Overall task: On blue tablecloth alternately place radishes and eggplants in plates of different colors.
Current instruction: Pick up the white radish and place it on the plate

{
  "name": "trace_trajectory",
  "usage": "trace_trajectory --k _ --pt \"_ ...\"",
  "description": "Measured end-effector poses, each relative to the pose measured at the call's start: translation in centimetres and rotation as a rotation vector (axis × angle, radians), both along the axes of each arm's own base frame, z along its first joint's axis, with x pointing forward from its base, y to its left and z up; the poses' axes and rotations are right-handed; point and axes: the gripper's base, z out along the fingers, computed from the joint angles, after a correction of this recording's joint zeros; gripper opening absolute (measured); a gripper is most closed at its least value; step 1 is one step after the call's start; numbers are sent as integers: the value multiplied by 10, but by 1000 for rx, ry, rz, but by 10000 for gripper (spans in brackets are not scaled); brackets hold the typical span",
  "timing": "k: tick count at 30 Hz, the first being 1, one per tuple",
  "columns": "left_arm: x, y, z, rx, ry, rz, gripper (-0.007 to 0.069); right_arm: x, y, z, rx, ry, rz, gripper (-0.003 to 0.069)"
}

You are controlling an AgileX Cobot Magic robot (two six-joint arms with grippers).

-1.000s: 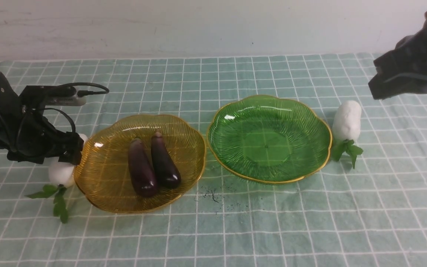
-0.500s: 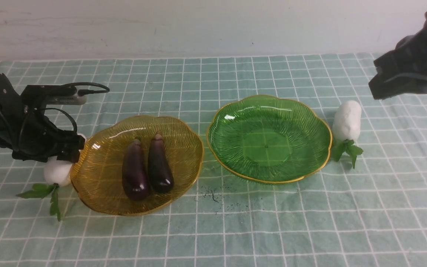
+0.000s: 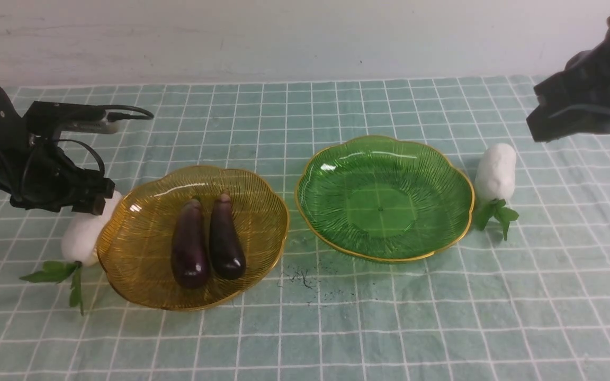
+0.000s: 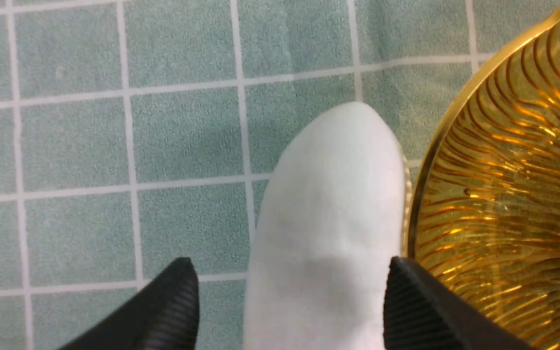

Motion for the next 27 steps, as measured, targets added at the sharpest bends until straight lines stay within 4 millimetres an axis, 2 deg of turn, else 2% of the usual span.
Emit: trace_trajectory --k 19,27 --pt "5 -2 -19 -62 36 54 457 0 0 0 3 1 1 -15" --pt "6 -2 -18 -60 24 54 450 0 0 0 3 1 1 -15"
